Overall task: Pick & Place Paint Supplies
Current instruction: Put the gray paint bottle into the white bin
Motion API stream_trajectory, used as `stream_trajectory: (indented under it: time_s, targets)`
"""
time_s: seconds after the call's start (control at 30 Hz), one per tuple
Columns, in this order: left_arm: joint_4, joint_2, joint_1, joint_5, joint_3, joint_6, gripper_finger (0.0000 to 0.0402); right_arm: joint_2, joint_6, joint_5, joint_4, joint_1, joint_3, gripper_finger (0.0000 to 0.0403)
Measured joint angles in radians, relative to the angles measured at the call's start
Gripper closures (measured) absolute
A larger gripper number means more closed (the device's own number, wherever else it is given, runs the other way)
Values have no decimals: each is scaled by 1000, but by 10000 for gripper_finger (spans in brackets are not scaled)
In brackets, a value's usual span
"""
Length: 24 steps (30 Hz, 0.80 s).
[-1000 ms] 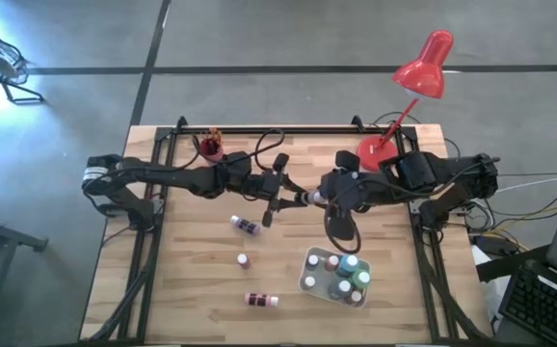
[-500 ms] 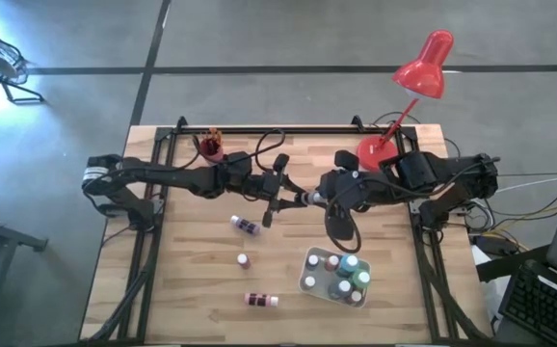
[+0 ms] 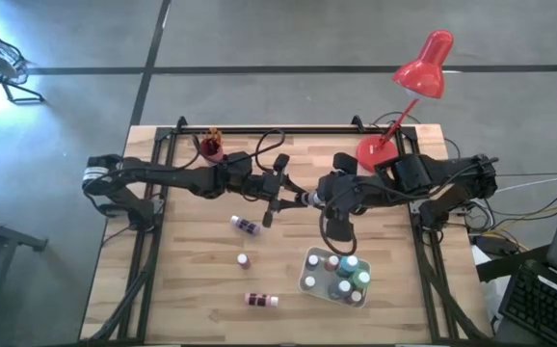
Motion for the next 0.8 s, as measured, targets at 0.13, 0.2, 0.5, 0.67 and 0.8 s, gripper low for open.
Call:
stream_trajectory:
  time_s: [0.13, 0.2, 0.5, 0.67, 0.8]
  targets:
    - [1, 0, 0, 0, 0, 0, 282, 0, -4, 0, 6, 0, -1, 244]
    - [-2, 0, 0, 0, 0, 0, 282, 0, -4, 0, 5, 0, -2, 251]
    - [-7, 0, -1, 1, 0, -1, 282, 0, 16, 0, 14, 0, 1, 205]
    - [-14, 0, -1, 2, -1, -1, 282, 0, 23, 0, 14, 0, 2, 194]
    - [-13, 0, 0, 0, -1, -1, 282, 0, 27, 0, 14, 0, 2, 213]
